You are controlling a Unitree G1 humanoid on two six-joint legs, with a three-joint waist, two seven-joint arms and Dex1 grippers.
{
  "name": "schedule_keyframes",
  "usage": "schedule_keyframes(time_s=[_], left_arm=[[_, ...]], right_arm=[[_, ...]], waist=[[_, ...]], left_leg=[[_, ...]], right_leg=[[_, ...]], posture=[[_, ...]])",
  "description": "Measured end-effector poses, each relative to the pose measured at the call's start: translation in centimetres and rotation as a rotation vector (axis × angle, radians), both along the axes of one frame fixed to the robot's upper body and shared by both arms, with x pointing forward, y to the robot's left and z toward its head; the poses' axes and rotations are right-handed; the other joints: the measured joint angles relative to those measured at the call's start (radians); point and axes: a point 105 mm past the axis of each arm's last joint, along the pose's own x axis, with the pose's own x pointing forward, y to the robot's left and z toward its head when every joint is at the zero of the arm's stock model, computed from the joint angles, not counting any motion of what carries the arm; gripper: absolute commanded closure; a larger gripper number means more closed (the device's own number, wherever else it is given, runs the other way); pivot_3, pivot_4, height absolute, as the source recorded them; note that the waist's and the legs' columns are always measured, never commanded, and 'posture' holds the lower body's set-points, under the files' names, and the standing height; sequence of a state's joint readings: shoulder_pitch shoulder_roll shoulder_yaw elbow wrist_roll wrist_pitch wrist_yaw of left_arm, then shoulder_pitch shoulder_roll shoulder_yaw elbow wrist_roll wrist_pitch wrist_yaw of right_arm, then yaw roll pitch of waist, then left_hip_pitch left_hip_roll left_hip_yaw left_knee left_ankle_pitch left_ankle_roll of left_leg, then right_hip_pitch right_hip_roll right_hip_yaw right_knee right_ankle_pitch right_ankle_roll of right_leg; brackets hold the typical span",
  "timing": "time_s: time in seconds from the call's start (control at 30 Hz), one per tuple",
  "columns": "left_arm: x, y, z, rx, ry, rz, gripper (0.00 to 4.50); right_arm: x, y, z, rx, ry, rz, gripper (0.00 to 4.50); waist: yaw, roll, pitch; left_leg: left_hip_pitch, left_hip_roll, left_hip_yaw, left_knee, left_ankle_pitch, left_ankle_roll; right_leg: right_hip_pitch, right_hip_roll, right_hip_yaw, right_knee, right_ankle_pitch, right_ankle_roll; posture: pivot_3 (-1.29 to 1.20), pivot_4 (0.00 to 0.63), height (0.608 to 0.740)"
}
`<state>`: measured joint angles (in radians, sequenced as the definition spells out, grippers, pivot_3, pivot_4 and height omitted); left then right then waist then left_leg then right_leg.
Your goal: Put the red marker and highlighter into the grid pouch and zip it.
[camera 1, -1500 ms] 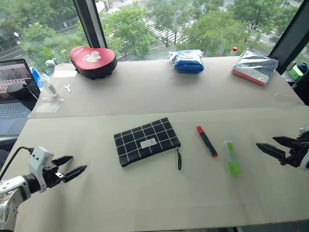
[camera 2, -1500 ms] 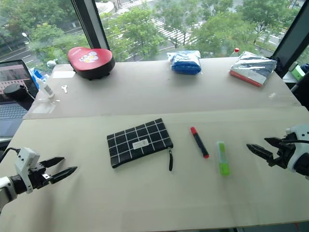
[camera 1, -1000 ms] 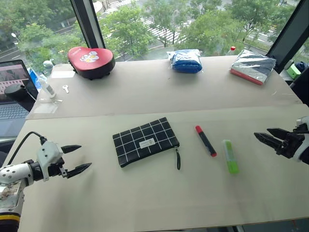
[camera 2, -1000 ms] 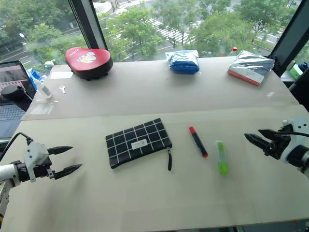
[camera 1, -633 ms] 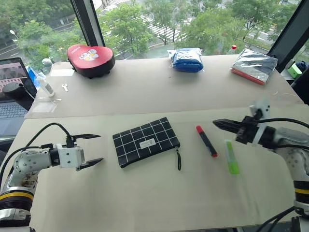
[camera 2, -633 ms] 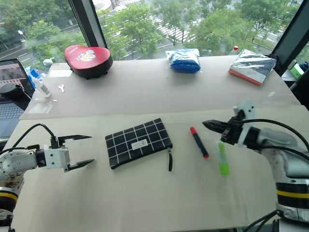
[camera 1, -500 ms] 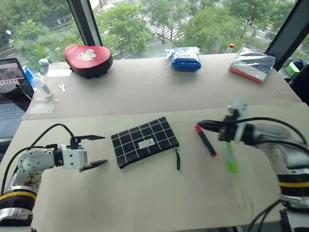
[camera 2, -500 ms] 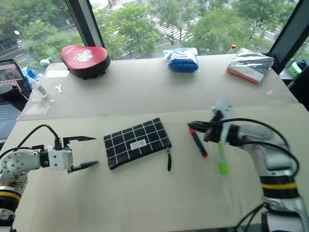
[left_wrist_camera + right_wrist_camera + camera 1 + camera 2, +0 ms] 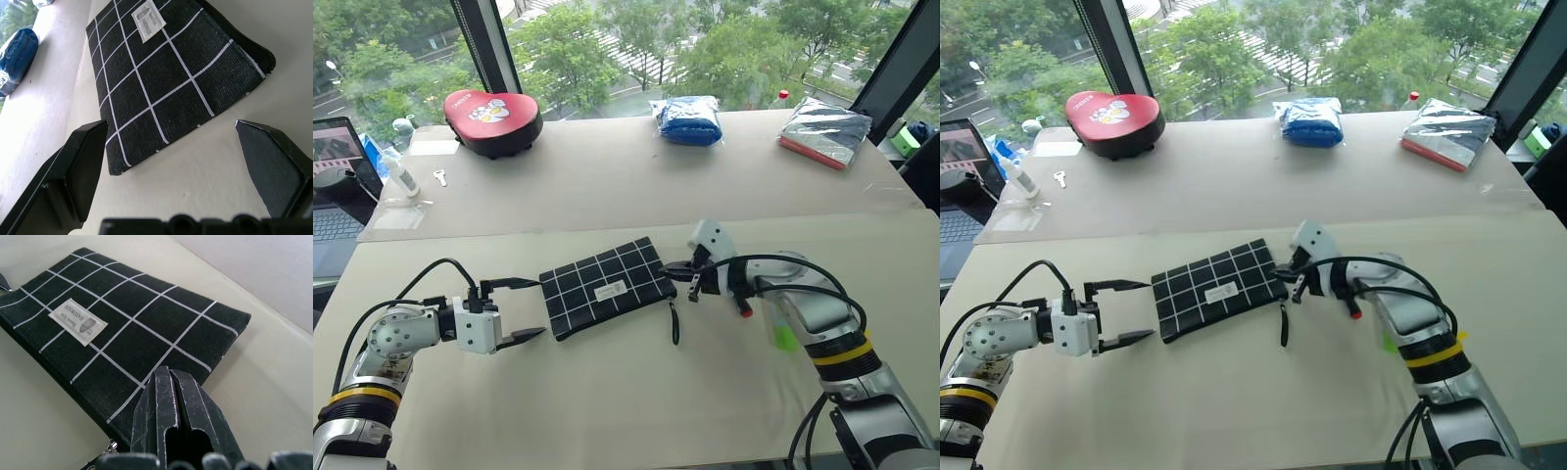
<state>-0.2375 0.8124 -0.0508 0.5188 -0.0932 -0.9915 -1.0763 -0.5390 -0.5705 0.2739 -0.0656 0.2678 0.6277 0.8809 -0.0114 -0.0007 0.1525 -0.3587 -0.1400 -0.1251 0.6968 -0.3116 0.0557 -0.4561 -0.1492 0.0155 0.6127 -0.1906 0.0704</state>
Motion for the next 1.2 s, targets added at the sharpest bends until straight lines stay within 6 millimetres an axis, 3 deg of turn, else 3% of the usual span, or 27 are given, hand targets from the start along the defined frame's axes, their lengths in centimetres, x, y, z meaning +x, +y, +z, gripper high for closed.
schedule_keyframes(time_s=[0.5,0.7,1.2], left_arm=[[-0.1,-2.1,-0.4,-0.028,0.009,-0.045,0.00],[-0.6,-3.7,-0.5,-0.024,-0.010,-0.096,0.00],[0.6,-4.3,-0.9,-0.051,-0.151,-0.086,0.00]], right_arm=[[0.6,-0.2,-1.3,-0.217,-0.115,0.030,4.45],[0.6,-0.1,-1.3,-0.229,-0.127,0.039,4.45],[0.2,-0.4,-1.8,-0.224,-0.111,0.034,4.45]], waist=[[0.003,-0.002,-0.004],[0.003,-0.003,-0.005],[0.020,-0.004,-0.008]], left_leg=[[0.004,0.000,0.000,0.001,0.000,0.000],[0.005,0.000,0.000,0.001,0.000,0.000],[0.007,0.001,0.000,0.001,0.002,-0.004]], right_leg=[[0.004,0.000,-0.001,0.000,0.001,0.000],[0.005,0.000,-0.001,0.000,0.001,0.000],[0.008,0.001,-0.001,0.000,0.004,-0.003]], posture=[[0.00,0.150,0.740],[0.00,0.150,0.740],[0.00,0.150,0.740]])
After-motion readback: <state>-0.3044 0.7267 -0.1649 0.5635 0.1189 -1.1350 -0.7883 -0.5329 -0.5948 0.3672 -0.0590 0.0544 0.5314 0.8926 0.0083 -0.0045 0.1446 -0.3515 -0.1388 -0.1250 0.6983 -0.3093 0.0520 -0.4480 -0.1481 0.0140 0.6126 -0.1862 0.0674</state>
